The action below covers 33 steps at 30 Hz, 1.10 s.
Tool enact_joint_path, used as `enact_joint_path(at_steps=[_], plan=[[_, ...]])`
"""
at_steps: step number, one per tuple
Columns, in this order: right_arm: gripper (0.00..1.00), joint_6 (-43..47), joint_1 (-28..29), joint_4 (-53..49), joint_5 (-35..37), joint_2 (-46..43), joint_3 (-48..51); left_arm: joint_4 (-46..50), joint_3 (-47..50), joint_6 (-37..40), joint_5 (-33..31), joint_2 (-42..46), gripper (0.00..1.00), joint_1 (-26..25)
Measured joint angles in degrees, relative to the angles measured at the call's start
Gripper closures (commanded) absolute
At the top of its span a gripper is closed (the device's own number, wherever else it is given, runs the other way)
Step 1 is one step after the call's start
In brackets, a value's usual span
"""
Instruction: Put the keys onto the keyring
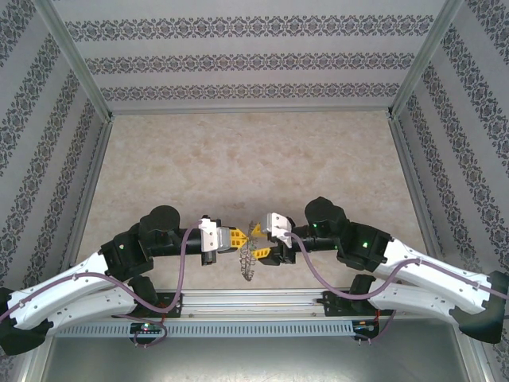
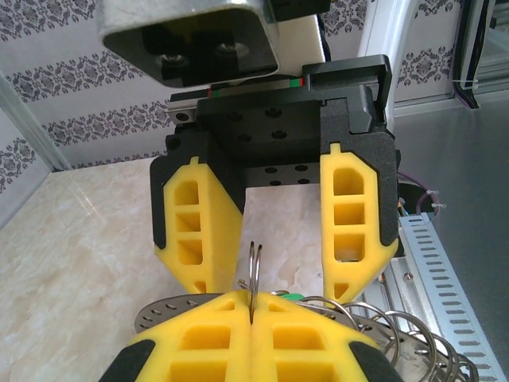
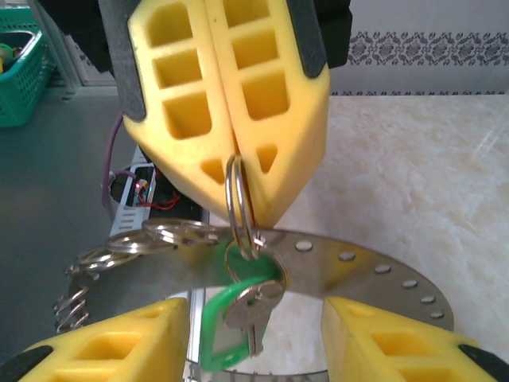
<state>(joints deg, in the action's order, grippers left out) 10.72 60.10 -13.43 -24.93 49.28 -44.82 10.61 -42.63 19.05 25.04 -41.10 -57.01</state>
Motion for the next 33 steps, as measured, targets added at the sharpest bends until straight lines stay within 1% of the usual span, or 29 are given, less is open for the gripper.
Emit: enact_joint_path(at_steps=[3,14,16,19,24,29,33], plan=[[0.58,-0.39,0.0,0.92,-0.28,1.33,0.0,0.0,0.0,0.0,0.0,-0.11,1.0,0.0],[0.95,-0.2,0.0,1.25,0.5,2.23,0.0,0.0,0.0,0.0,-0.02,-0.04,1.0,0.0],[0.99,0.0,0.0,1.22,0.94,1.97,-0.02,0.0,0.0,0.0,-0.04,-0.04,1.0,0.0],[1.0,0.61,0.0,0.44,2.64,1.33,-0.26,0.02,0.0,0.0,-0.37,-0.04,1.0,0.0],[1.0,2.58,0.0,-3.69,6.8,0.59,-3.02,0.04,0.0,0.07,-2.95,-0.13,1.0,0.0],[1.0,4.11,0.0,-7.8,8.07,1.42,-6.62,0.15,0.0,0.24,-6.03,-2.45,1.0,0.0],[1.0,4.74,-0.37,-9.7,9.14,2.21,-7.08,0.5,0.0,0.22,-7.91,-4.39,1.0,0.0]])
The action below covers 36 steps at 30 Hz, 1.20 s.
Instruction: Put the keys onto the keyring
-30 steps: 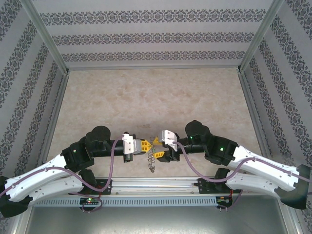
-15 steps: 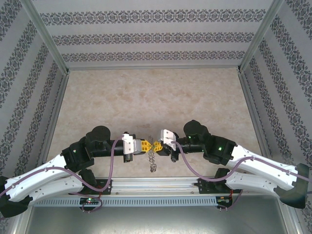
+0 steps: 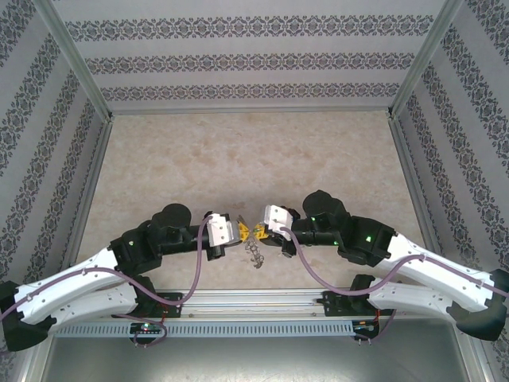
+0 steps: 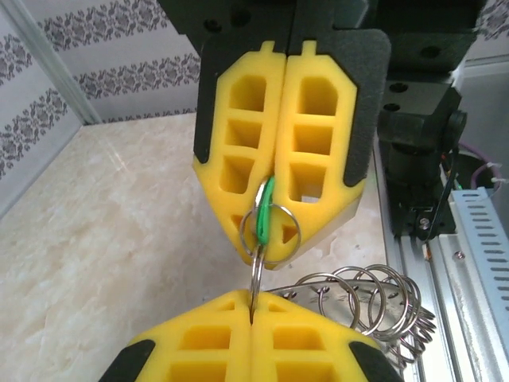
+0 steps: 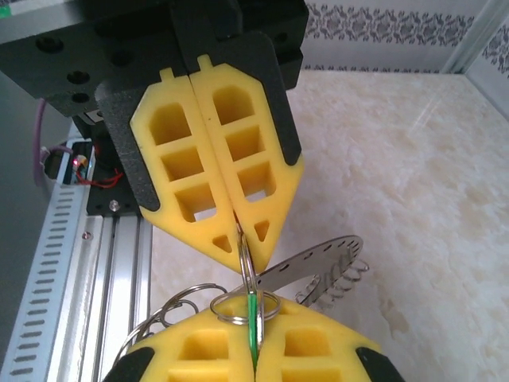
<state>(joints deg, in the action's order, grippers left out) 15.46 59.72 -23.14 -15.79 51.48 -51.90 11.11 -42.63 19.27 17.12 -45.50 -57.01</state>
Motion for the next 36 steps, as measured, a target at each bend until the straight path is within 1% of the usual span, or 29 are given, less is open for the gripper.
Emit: enact_joint_path(at_steps=[2,4,6,8,10,12,19,21,24,29,33,36], plan=[[1.0,0.35,-0.02,-0.92,0.5,0.61,-0.2,0.22,0.0,0.0,-0.87,-0.81,0.99,0.0],[1.0,0.72,-0.02,-1.95,1.01,1.29,-0.63,0.57,0.0,-0.02,-1.31,-1.29,0.9,0.0],[1.0,1.25,0.0,-2.91,1.6,2.32,-1.49,0.74,0.0,0.0,-1.9,-1.62,0.74,0.0],[1.0,1.49,0.02,-4.28,2.1,3.63,-2.86,0.66,0.0,-0.52,-2.89,-1.79,0.63,0.0],[1.0,1.68,-0.02,-5.86,3.04,5.33,-4.39,0.61,0.0,-1.49,-3.96,-1.81,0.57,0.0],[1.0,1.7,-1.05,-7.52,3.48,7.54,-6.16,0.26,0.33,-2.62,-5.92,-1.81,0.53,0.0],[1.0,1.62,-6.97,-10.73,3.28,16.65,-12.2,-1.81,6.93,-7.74,-15.15,1.55,0.46,0.0],[1.0,1.4,-9.55,-10.93,2.16,19.65,-14.16,-2.27,9.09,-9.2,-18.67,3.21,0.45,0.0],[1.0,1.14,-13.92,-10.78,-0.04,25.29,-18.14,-2.73,11.43,-11.06,-22.32,5.44,0.45,0.0],[1.0,0.79,-19.06,-9.97,-3.3,37.27,-27.8,-3.87,13.6,-13.62,-25.4,7.78,0.45,0.0],[1.0,-0.09,-20.37,-7.87,-5.01,46.23,-34.75,-4.74,14.36,-15.61,-26.45,8.59,0.44,0.0],[1.0,-1.86,-20.63,-5.35,-5.66,50.07,-35.76,-5.4,14.62,-16.15,-27.36,8.76,0.42,0.0]])
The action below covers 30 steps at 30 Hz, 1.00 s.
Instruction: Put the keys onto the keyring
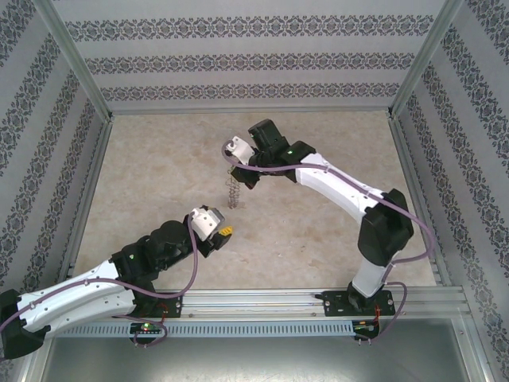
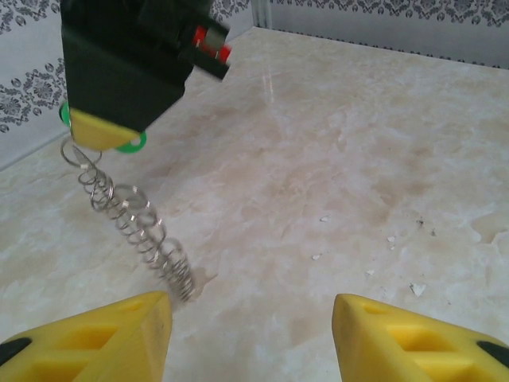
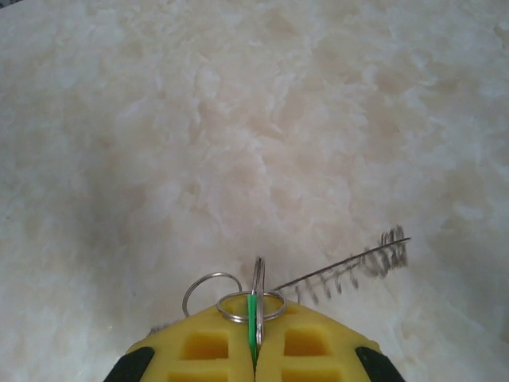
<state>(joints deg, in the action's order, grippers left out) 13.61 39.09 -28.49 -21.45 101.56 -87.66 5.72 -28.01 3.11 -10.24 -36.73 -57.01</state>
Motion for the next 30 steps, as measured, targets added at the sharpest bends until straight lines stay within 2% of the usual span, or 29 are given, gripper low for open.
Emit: enact_joint_path(at_steps=[7,15,21,30], plan=[[1.0,-5.57,-1.16,7.13,-1.16,1.68,6.69,-1.68,0.15,0.22,-1.97,0.52,0.41,0.0],[1.0,-10.86,-1.77,12.92,-1.05,-4.0,25.59,-2.73,0.13,0.94,-2.78,-0.66,0.4,0.0],[0.84,-15.39,-1.75,18.49,-0.59,-10.29,38.47,-4.94,-0.17,1.55,-3.56,-4.09,0.4,0.02],[0.75,-20.37,-1.75,23.76,1.73,-14.67,48.46,-8.04,-0.83,1.75,-3.19,-9.35,0.37,0.09]])
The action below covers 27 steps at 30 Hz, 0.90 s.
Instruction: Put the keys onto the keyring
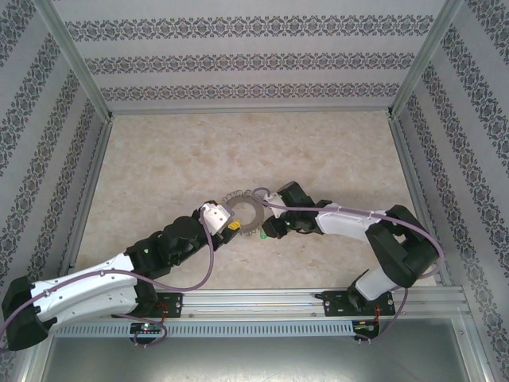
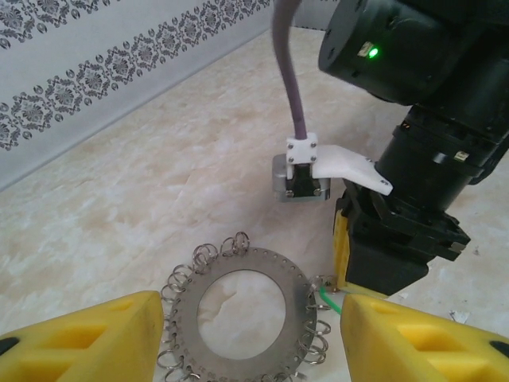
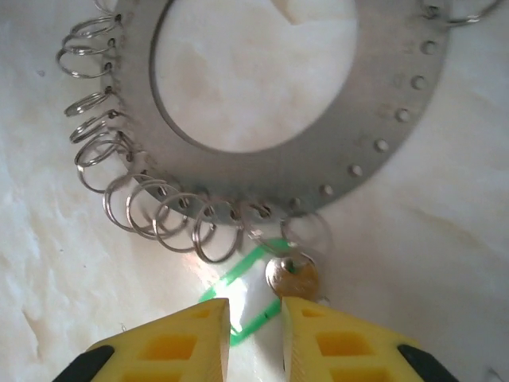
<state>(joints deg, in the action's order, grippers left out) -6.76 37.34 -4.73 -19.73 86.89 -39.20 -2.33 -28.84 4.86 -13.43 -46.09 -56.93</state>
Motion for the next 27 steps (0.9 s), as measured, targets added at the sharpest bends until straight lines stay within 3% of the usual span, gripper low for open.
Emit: enact_joint_path(at_steps=[1,2,3,4,6,8,9,12,17,22,27], plan=[[0.72,-0.2,0.02,-0.15,0.9,-1.68,0.46,-0.33,-0.04,-0.02,0.13,-0.42,0.33,0.04],[0.69,-0.28,0.02,-0.42,1.62,-3.74,0.85,-0.61,-0.04,-0.04,0.31,-0.72,0.23,0.13],[0.66,-0.15,0.02,-0.74,2.6,-6.49,1.16,-1.01,-0.04,-0.22,0.7,-0.96,0.05,0.5],[0.62,-0.07,0.02,-1.29,3.41,-9.73,1.25,-1.44,-0.04,-0.66,1.16,-1.14,0.0,1.16],[0.51,0.83,0.02,-1.81,5.25,-16.59,1.22,-2.62,-0.04,-2.14,2.45,-1.33,0.0,3.91],[0.29,1.7,-0.04,-2.14,7.23,-23.5,1.22,-4.15,-0.04,-4.5,4.85,-1.88,0.0,9.11],[0.04,2.45,-0.2,-2.21,8.44,-26.93,1.22,-4.9,-0.04,-6.32,6.82,-2.51,0.0,12.98],[0.02,4.59,-2.84,-2.29,10.73,-33.9,1.25,-6.99,-0.04,-10.32,10.62,-5.38,0.0,22.62],[0.02,5.73,-11.32,-0.04,13.22,-37.7,4.04,-7.67,-0.07,-13.97,11.63,-9.35,0.0,30.75],[0.02,5.09,-21.33,1.77,13.99,-35.82,7.87,-12.79,1.05,-18.29,5.35,-9.2,0.0,39.43],[0.02,3.98,-27.96,9.29,16.37,-35.43,13.4,-15.13,1.7,-18.34,-1.09,-11.23,0.0,41.48]])
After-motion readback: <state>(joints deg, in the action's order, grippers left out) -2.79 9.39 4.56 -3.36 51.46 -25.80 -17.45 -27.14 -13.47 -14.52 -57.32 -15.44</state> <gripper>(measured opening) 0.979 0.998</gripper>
